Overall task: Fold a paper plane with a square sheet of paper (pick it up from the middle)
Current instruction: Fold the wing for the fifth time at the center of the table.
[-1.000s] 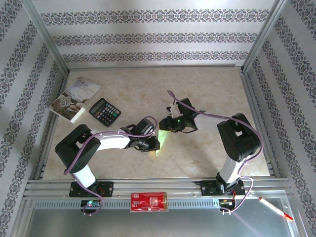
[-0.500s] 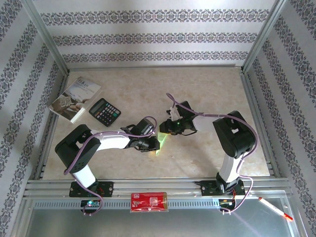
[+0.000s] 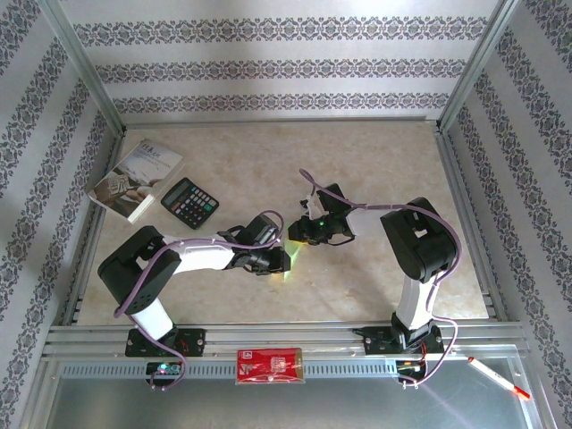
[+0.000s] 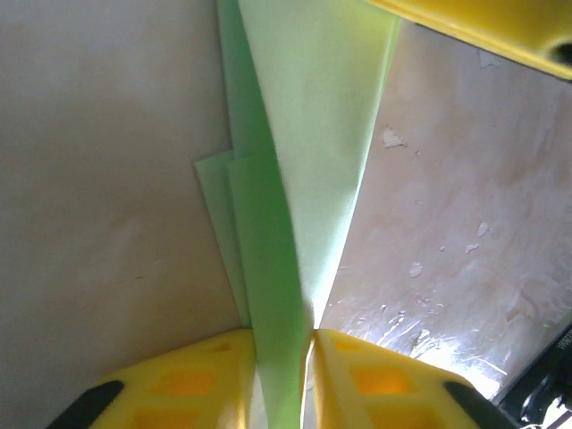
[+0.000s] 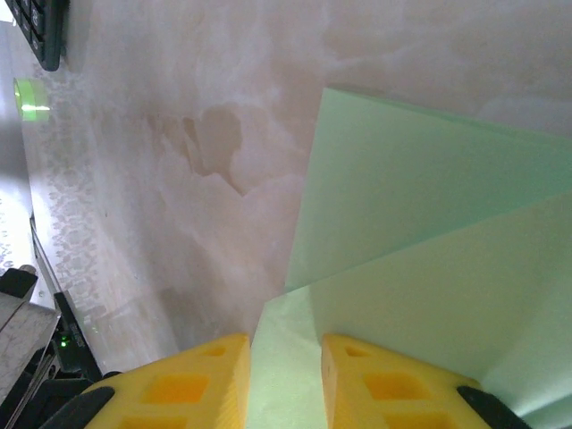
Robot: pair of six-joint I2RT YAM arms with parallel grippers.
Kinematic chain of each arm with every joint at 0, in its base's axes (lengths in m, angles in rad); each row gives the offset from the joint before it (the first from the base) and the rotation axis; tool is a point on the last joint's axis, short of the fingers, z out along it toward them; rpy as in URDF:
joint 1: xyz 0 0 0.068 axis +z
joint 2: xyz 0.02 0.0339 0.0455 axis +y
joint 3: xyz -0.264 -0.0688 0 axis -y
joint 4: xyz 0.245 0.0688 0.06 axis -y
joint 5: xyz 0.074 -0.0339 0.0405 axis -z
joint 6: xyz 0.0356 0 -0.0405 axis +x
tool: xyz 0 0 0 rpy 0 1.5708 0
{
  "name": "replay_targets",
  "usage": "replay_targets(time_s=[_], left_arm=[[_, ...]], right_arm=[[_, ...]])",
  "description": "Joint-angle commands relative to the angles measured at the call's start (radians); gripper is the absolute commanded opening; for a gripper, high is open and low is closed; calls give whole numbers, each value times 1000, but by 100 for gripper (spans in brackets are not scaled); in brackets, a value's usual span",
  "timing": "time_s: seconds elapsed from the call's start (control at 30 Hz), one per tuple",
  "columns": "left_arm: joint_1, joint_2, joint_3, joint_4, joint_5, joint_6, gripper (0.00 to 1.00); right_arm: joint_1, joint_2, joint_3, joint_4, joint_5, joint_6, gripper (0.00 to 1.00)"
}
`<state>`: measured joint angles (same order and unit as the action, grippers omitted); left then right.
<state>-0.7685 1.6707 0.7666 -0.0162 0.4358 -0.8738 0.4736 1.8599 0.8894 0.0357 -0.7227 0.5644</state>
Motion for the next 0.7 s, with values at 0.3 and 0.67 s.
replay_targets(time_s=[0.3,0.67], left_arm=[[-12,-197,-29,18,-25,54,35],[-10,-81,36,157,24,84,7]], right_arm=[[2,41,-21,-19,46,-37,27],[4,44,-18,-18,46,-34,27]])
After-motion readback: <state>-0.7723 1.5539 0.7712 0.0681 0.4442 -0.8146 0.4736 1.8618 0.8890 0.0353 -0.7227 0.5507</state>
